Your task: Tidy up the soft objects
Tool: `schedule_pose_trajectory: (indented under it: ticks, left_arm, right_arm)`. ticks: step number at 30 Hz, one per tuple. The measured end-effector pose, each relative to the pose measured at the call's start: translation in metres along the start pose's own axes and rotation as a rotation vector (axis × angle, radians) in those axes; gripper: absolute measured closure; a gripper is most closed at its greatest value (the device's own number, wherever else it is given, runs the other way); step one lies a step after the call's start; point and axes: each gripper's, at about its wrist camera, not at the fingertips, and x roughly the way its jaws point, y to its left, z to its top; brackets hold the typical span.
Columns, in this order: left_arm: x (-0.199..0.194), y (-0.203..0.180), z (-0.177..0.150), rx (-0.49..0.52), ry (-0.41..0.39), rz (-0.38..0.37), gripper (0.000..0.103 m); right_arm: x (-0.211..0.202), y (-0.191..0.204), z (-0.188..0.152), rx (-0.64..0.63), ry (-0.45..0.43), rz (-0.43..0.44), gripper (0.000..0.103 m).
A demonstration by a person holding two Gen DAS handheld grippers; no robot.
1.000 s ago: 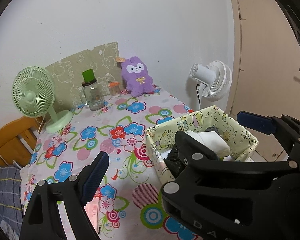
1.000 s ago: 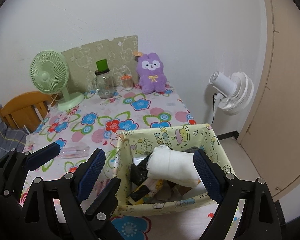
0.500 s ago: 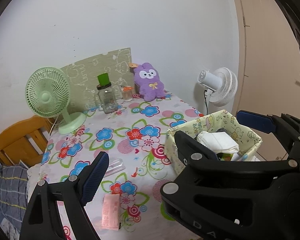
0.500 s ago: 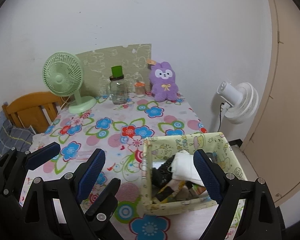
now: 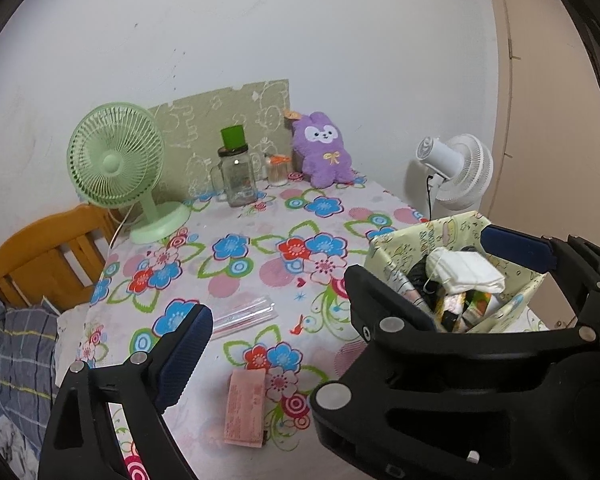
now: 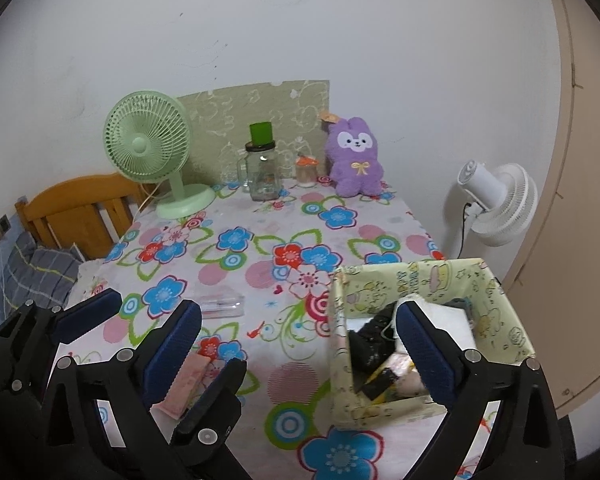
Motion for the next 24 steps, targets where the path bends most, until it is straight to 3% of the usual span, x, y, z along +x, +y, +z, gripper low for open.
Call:
schedule_pose_trajectory:
  ticks: [11,24]
  left_arm:
    - [0.018,0.027,-0.01,-0.057,0.043,0.02,0.005]
    - [0.047,0.054,-0.036,-0.104,0.1,0.04,0.005]
  right_arm:
    - [0.018,0.024,-0.005,-0.045,-0.034,0.033,0.002]
    - [0.059,0.044,-0.024,-0.038,0.068,0.063,0.002]
